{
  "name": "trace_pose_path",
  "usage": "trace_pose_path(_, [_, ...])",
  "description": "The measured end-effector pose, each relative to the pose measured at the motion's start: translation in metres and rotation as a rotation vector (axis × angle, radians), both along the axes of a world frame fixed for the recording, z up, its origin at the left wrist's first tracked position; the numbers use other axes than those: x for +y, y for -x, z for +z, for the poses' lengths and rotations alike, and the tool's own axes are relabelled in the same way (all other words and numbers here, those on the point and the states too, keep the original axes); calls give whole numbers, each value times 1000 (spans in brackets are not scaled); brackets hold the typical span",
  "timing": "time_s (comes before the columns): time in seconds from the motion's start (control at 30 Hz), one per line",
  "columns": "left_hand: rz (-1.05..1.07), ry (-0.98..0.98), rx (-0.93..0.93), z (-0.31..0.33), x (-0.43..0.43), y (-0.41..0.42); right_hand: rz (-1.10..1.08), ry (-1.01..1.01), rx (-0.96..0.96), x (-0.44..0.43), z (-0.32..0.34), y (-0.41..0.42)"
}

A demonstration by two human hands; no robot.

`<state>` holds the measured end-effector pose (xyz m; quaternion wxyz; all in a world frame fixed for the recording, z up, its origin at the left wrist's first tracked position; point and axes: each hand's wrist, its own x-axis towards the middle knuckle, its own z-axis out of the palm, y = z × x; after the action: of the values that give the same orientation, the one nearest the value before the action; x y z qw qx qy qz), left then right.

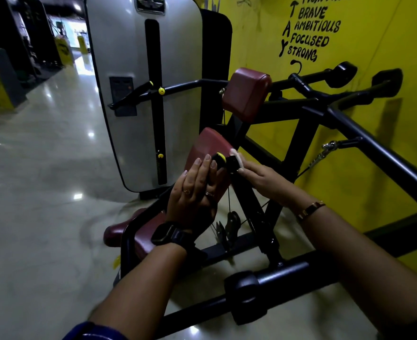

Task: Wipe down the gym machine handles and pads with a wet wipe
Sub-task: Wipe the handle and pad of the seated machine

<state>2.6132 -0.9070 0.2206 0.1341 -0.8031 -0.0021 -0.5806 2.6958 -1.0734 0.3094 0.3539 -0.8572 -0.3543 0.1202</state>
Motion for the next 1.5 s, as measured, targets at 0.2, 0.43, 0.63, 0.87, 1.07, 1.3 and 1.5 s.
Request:
trace_pose_path(0.2, [-36,29,-3,-1,2,0,-62,-251,426,-4,-1,6])
trace_pose_path(0.43, [-7,-38,-50,-5,6,-3,100,86,65,-4,0,6])
trace_pose_path(0.63, [-8,-51,-76,-5,7,-4,-83,40,199,-11,3,3])
trace_pose_path(0.87, [-10,-61,-111,-4,7,-4,-35,-287,494,-7,1,1])
trace_pose_path(1.07, [2,-61,-98,-6,9,-5,-114,64,577,-14,0,2])
trace_pose_path(1.3, [-18,-37,-112,-3,6,-5,-79,-251,578,-11,-1,3])
trace_pose_path(1.5, [-17,-45,-89,-6,8,-3,-127,32,611,-17,-2,2])
